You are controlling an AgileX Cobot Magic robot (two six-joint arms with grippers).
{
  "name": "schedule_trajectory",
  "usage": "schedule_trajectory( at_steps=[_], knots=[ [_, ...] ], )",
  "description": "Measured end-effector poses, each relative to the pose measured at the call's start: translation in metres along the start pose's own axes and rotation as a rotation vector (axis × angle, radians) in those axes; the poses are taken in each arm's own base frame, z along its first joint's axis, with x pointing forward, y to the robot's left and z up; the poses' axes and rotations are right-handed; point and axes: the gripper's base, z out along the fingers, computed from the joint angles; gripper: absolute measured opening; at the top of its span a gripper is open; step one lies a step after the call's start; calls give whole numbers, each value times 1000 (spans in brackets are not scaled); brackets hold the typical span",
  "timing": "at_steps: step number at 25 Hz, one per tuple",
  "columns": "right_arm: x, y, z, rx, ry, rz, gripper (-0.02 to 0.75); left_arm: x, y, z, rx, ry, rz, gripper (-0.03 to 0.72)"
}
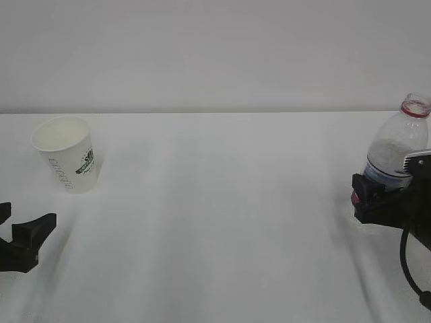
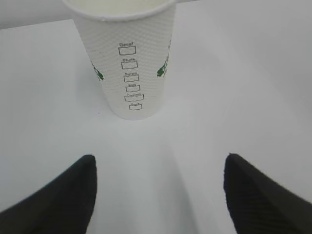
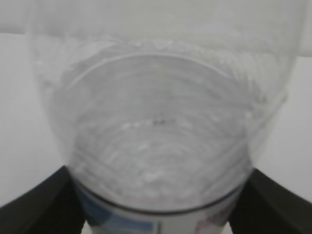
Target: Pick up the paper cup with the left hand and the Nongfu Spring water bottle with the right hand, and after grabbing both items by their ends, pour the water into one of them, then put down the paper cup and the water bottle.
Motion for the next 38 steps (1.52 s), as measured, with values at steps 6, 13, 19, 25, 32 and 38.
schedule_trajectory(
  at_steps=[6,13,19,25,32,38],
  knots=[
    [0,0,0,0,0,0,496,0,0,0,0,0,0,591],
    [0,4,0,-41,-2,-7,479,0,0,0,0,0,0,590],
    [-1,4,-11,-57,19,-2,478,0,0,0,0,0,0,589],
    [-17,7,-24,-106,-8,-16,475,0,-2,0,18,0,8,589],
    [-39,9,-39,-138,-52,-21,475,0,-2,0,25,0,11,589],
    [-60,7,-56,-133,-96,-25,474,0,-3,0,31,0,14,582]
  ],
)
